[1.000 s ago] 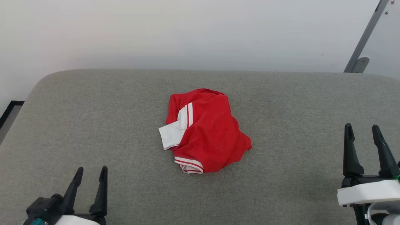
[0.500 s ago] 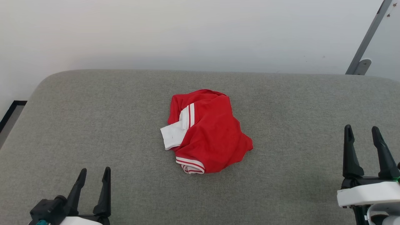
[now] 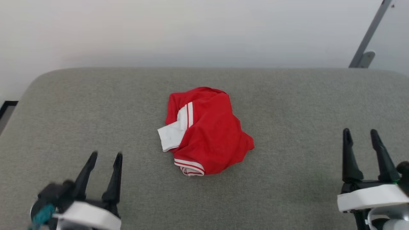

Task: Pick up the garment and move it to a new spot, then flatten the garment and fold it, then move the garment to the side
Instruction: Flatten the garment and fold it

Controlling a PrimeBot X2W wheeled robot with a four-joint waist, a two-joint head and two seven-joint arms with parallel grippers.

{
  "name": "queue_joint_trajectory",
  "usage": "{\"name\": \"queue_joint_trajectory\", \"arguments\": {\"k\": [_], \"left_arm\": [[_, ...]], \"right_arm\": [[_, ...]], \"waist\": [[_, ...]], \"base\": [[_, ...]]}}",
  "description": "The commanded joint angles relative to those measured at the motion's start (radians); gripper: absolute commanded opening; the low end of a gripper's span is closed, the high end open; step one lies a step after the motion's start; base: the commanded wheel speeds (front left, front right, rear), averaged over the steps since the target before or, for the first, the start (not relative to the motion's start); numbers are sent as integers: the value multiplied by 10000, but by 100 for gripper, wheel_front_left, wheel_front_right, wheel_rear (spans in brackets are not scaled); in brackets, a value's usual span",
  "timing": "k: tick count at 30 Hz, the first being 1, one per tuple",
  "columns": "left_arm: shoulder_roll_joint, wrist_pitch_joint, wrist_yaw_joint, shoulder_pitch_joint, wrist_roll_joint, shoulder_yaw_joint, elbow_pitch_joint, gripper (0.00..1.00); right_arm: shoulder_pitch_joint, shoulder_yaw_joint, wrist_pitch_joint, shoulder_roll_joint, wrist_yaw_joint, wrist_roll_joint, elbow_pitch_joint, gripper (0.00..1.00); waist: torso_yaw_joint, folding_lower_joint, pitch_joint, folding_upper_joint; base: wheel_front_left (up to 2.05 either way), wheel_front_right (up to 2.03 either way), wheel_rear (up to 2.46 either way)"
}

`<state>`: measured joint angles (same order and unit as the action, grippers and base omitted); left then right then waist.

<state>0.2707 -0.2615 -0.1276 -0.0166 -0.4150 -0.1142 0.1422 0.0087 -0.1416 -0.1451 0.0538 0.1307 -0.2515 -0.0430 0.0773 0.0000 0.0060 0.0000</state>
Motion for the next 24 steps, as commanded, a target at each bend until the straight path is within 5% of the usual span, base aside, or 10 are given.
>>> {"name": "queue_joint_trajectory", "arguments": {"k": [1,13,24], "left_arm": [[132,-52,-28,345,-100,-153,47,100],[1623,1312,-29,3173,-1249,-2145,879,100],[2264,4468,-29,5223,-2425,-3830,3346,100]], "right_arm": [[-139,71,36,-30,1,89,44,100],[-653,996,-59,78,1,-11,454,100],[-1200,1551,-273,174,1,-133,636,100]], "waist": [[-116,0,141,0],[-869,0,992,0],[-1606,0,2219,0]], "base": [[0,0,0],[0,0,0],[0,0,0]]}}
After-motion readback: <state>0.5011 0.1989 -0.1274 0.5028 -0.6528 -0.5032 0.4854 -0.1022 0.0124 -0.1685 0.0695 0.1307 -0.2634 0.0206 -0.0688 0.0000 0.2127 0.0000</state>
